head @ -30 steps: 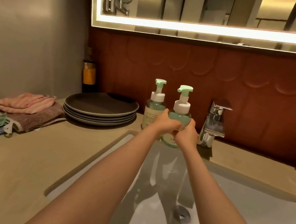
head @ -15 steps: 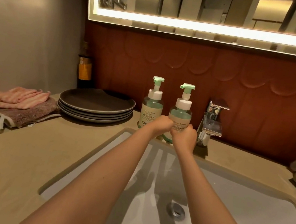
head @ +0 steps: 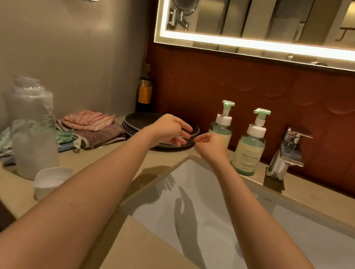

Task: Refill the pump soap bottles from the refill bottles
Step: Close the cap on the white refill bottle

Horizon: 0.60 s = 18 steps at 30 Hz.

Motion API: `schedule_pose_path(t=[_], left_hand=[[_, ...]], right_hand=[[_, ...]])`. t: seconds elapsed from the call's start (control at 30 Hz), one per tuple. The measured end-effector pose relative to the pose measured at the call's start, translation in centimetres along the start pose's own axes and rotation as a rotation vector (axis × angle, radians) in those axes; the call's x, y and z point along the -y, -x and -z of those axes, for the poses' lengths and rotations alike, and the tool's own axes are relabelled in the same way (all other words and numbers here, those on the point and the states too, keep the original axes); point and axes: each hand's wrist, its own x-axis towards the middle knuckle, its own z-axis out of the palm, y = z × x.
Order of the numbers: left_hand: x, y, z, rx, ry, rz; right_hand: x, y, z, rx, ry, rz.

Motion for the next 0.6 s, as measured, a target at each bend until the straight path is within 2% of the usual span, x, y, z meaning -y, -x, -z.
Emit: schedule_pose_path(t=[0.17,0.33,0.5,0.6], left_hand=[[2.1,4.4,6.1,-0.094,-0.087,0.046],[3.8,9.0,10.9,-0.116,-0.226,0.107],[5.0,12.5,15.0,-0.218,-0.187,0.132],[5.4,13.9,16.3,-0.236,-0.148,0.144]], right_hand=[[4.9,2.7,-5.6,0.303,-0.004,0.097],[8.6,5.8,-9.9,0.729,0.171,0.197],[10.8,8.4,-13.4,0.893,0.249,0.279],[11.8,9.4,-15.0,0.936,0.289,0.328]])
